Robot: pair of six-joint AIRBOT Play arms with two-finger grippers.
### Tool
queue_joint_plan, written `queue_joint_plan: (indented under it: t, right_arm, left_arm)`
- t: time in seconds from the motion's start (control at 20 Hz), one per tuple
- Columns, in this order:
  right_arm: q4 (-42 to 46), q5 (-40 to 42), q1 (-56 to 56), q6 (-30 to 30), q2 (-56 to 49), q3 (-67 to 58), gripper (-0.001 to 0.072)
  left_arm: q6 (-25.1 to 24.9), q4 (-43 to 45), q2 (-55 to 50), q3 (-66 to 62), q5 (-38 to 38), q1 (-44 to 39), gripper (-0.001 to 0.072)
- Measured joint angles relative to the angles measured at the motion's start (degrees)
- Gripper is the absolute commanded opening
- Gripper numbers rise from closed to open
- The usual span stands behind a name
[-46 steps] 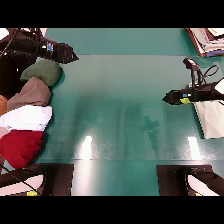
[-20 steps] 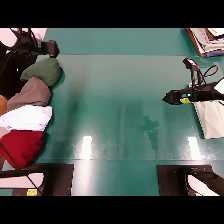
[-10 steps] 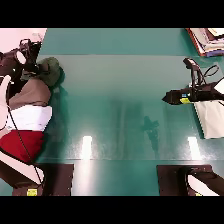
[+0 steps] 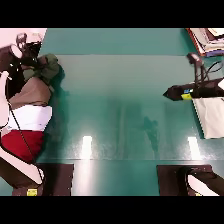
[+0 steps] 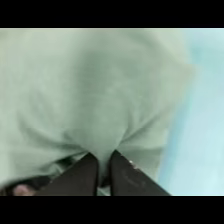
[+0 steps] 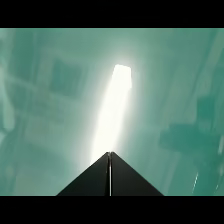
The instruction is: Fold the shirts.
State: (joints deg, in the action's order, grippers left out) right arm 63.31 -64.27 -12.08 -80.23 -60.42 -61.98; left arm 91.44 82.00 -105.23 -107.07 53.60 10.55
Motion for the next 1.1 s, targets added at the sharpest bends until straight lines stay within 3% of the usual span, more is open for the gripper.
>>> queue_joint_plan:
  t: [0.35, 0.65, 0.8, 1.05, 1.1]
  right_arm:
    - [-0.24, -0.22, 9.42, 0.33, 2.75, -17.38, 0.0020]
    - [-0.26, -0.50, 18.91, 2.29, 6.38, -24.76, 0.0020]
    - [-0.46, -0.85, 20.57, 2.58, 7.54, -25.64, 0.0020]
    - [-0.74, -3.17, 19.21, 2.78, 8.17, -26.03, 0.0020]
    - [-0.72, -3.58, 18.51, 2.80, 8.24, -26.05, 0.0020]
  left_arm:
    - [-0.02, -1.36, 21.40, -7.87, 7.37, -9.38, 0.0031]
    - [6.43, 5.42, 36.81, -7.96, 20.31, -24.94, 0.0032]
    - [10.12, 7.15, 39.08, -3.93, 24.65, -34.27, 0.0032]
    - [16.22, 7.85, 40.17, 12.87, 22.77, -48.46, 0.0035]
    - [17.75, 7.72, 40.24, 17.27, 21.51, -50.77, 0.0088]
